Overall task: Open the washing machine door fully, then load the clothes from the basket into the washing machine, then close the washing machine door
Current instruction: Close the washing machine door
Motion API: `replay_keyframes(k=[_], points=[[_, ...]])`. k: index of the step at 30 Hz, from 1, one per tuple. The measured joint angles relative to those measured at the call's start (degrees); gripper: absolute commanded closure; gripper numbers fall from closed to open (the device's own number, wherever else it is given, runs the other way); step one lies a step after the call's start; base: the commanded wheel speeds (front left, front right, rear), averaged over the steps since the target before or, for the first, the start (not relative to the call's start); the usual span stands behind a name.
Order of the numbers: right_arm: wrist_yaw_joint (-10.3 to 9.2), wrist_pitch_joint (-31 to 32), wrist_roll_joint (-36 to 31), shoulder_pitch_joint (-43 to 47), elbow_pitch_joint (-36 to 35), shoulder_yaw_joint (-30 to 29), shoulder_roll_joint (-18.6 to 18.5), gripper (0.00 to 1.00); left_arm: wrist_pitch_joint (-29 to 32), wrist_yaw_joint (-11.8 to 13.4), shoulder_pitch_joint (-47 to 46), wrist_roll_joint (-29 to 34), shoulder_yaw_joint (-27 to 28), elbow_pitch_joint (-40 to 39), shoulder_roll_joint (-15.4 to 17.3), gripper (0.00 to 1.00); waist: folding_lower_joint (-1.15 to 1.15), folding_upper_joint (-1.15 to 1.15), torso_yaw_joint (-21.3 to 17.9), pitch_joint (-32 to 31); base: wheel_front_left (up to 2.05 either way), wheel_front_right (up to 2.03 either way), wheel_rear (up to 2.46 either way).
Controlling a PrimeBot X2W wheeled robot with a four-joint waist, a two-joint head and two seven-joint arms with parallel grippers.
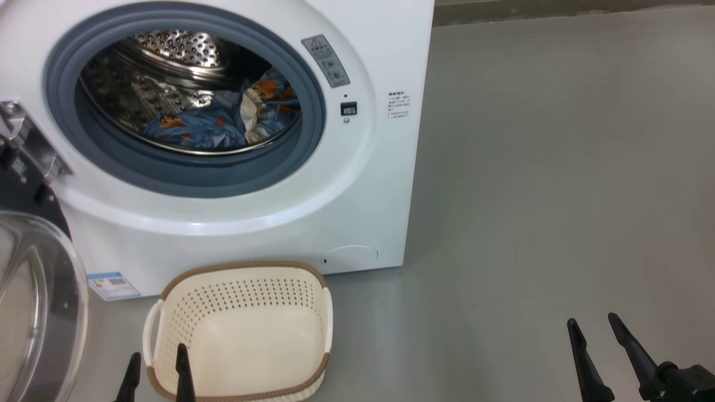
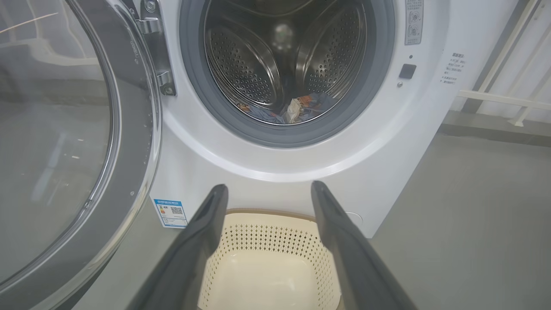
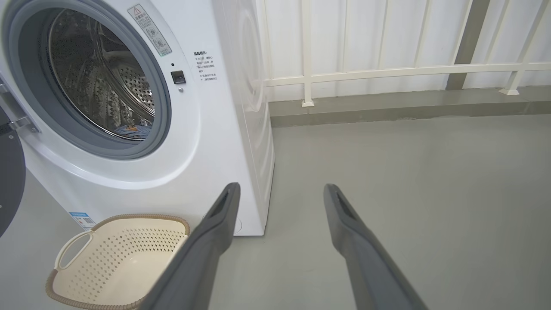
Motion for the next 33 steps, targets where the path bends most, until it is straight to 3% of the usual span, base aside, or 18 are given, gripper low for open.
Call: replay_keyframes(k=[15,33], points=[[0.0,0.0,0.0,-0.1,0.0,0.0,0.0,0.0,0.0,1.0,0.0,0.4,-0.3,-0.1,0.0,0.0,0.0,0.0,0.5,1.6,-1.51,1.51,0.0],[-0.01,0.0,0.0,-1.5,-0.2,0.4,-0.5,0.0,0.0,2.1,-0.4,0.5,-0.9,-1.3,0.0,0.0,0.0,0.0,2.8,2.4,-0.11,0.11,0.0]])
